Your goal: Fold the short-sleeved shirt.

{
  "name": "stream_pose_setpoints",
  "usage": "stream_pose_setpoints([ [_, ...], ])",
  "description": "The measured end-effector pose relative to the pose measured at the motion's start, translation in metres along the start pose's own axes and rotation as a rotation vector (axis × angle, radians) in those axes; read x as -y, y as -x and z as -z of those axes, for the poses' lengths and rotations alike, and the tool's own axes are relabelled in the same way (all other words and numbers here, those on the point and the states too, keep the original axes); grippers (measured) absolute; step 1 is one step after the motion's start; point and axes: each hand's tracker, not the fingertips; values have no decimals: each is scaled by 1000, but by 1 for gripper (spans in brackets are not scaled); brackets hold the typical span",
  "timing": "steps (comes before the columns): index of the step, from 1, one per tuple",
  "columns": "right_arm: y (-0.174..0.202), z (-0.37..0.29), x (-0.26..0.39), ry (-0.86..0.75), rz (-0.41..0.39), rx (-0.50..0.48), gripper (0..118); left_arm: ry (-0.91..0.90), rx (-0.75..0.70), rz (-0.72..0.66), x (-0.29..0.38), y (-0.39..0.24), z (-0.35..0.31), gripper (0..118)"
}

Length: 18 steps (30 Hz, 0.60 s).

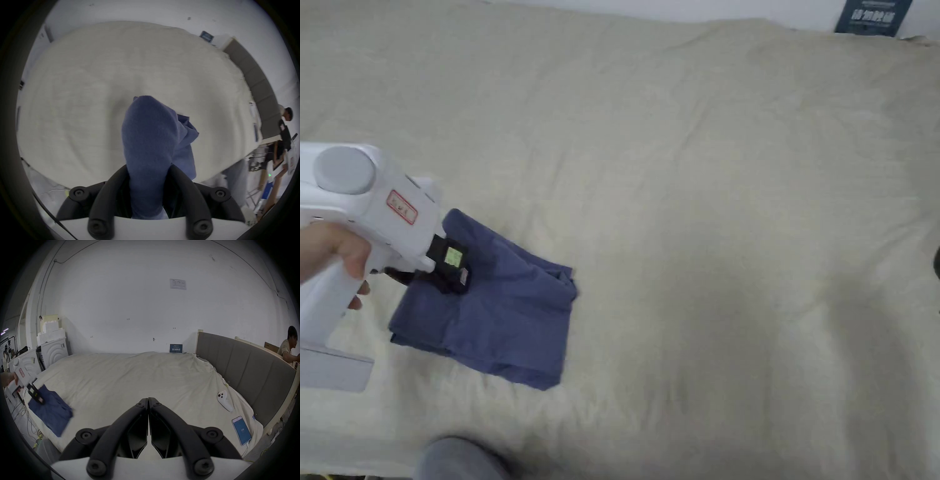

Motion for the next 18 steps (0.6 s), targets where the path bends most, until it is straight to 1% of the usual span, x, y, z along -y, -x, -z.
stream_pose_setpoints([
  [3, 9, 5, -2, 5, 6, 22, 0, 0, -144, -52, -7, 62, -3, 18],
  [6, 20, 13, -3, 6, 1, 39, 0, 11, -352, -95, -10, 118, 2, 18],
  [9, 21, 22, -4, 34, 42, 30, 0, 42, -555, -104, -11, 170, 11, 18],
  [11, 24, 26, -4, 42, 45, 40, 0, 36, -649, -147, -11, 201, 14, 18],
  [14, 28, 34, -4, 65, 30, 49, 0, 18, -788, -159, -9, 241, 20, 19],
  [15, 29, 36, -3, 77, 21, 54, 0, 14, -833, -162, -9, 252, 22, 25],
  [16, 30, 38, -2, 88, 17, 54, 0, 2, -871, -160, -7, 260, 24, 37],
  [17, 30, 39, -2, 93, 14, 50, 0, -21, -907, -167, -4, 265, 26, 56],
  [18, 31, 41, -1, 100, 10, 51, 0, -19, -956, -159, 0, 271, 28, 83],
])
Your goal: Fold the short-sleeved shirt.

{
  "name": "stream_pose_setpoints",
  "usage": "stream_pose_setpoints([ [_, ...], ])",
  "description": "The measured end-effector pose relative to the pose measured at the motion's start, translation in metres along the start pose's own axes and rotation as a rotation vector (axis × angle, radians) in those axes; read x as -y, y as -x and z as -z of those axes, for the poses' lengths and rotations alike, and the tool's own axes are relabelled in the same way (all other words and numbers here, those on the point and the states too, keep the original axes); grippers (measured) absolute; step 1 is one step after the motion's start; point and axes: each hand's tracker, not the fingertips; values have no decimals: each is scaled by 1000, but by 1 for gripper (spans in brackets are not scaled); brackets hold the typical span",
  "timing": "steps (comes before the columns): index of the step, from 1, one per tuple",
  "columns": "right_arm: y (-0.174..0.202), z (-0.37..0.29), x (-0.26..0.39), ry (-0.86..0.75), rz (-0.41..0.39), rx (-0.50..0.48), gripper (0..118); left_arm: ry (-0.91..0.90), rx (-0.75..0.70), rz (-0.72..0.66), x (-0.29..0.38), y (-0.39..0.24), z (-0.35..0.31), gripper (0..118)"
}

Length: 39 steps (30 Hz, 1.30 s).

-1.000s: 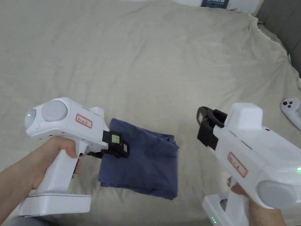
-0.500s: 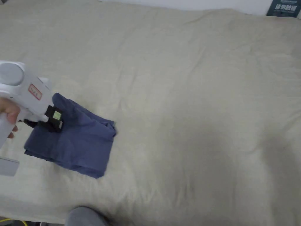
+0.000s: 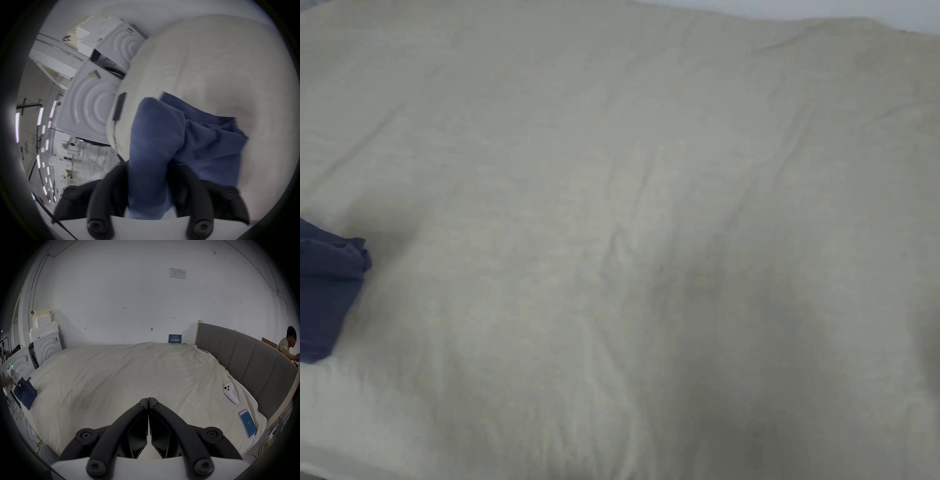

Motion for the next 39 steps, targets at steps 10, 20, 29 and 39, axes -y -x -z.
stream_pose_setpoints([
  [10, -23, -39, -1, -27, -18, -30, 0, -423, -4, -199, 9, 19, -100, 99],
  [20, -31, -47, -10, -136, -25, -66, 0, -933, 411, -366, 27, -32, -302, 10],
  [29, -49, -39, -35, -229, -14, -67, 0, -1088, 672, -420, 71, -102, -401, 0],
  [39, -47, -52, -28, -300, -9, -52, 0, -1066, 729, -377, 127, -177, -421, 0],
])
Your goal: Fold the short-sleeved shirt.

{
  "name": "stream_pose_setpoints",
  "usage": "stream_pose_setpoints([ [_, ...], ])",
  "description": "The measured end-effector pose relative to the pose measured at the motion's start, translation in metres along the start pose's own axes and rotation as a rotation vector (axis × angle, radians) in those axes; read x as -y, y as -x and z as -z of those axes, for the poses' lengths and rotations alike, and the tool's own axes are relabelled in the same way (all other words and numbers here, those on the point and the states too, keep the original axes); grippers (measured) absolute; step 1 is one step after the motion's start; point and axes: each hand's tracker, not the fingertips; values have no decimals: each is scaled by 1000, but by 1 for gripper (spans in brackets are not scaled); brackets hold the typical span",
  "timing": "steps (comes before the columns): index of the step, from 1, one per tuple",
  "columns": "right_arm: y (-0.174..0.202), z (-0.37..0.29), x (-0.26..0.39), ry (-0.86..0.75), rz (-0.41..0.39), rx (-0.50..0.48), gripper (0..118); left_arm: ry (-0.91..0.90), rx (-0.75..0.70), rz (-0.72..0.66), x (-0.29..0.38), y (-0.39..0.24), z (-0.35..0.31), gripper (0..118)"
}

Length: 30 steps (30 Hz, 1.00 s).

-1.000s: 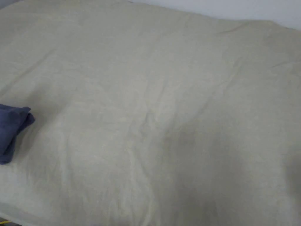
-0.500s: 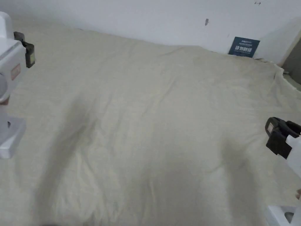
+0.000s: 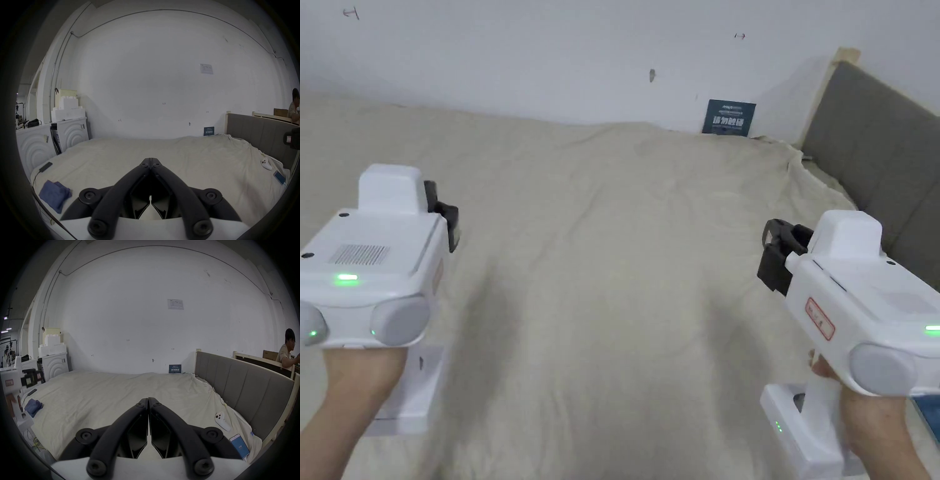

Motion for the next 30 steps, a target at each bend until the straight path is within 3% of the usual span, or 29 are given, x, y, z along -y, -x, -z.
stream_pose_setpoints([
  [5, -7, 2, 23, -12, 14, -17, 0, 28, 49, 21, 31, -13, -14, 0],
  [12, 15, -10, 50, 51, 6, -20, 0, 73, 71, 6, 59, -17, -31, 0],
  [30, 24, -24, 66, 98, 22, -13, 0, 102, 45, -22, 69, -11, -36, 0],
])
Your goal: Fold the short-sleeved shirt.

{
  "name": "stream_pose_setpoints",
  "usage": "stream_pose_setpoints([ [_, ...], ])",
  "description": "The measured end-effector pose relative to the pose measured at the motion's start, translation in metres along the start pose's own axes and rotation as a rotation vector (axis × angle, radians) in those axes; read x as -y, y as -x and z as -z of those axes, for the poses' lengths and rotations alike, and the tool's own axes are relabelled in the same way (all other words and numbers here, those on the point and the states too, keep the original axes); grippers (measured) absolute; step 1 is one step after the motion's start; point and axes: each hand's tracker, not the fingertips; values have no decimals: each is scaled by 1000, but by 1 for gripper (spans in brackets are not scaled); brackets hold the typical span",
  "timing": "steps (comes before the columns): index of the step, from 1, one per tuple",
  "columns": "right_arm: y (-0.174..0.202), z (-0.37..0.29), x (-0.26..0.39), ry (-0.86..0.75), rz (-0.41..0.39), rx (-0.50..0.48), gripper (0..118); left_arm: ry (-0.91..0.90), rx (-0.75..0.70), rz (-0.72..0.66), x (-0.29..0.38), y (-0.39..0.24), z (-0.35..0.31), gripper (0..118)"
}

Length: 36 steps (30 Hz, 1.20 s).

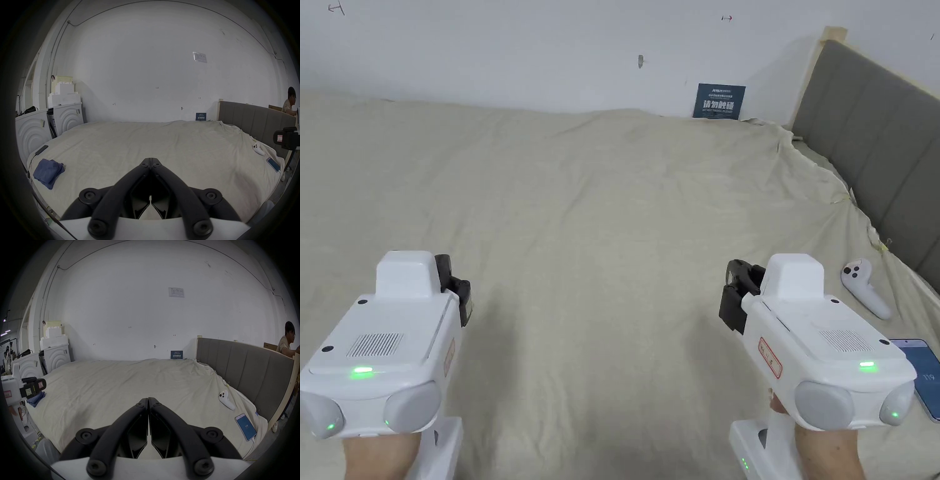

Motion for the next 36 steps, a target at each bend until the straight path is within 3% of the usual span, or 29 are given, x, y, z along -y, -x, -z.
stream_pose_setpoints([
  [20, 4, 0, -8, -8, -5, -4, 0, -8, 7, 11, -5, -5, 0, 0],
  [22, 4, 0, -9, -10, 3, -10, 3, -15, 6, 9, -5, -4, -1, 20],
  [23, 4, -1, -9, -13, 5, -15, 12, -16, 0, 8, -5, -4, -2, 42],
  [24, 5, -1, -10, -14, 7, -19, 37, -14, 3, 7, -6, -3, -2, 80],
  [25, 4, -1, -11, -14, 4, -17, 63, -7, 9, 5, -6, -2, 0, 101],
  [26, 4, -1, -11, -13, 4, -24, 87, 1, 13, 0, -6, -1, 1, 113],
  [27, 5, 0, -12, -10, 2, -25, 102, 0, 15, -2, -6, 0, 0, 118],
  [28, 5, 0, -12, -7, -7, -26, 106, -12, 21, -2, -6, 0, -1, 118],
  [36, 8, 2, -13, -10, -27, 6, 118, -17, 32, 3, -4, -1, -1, 118],
])
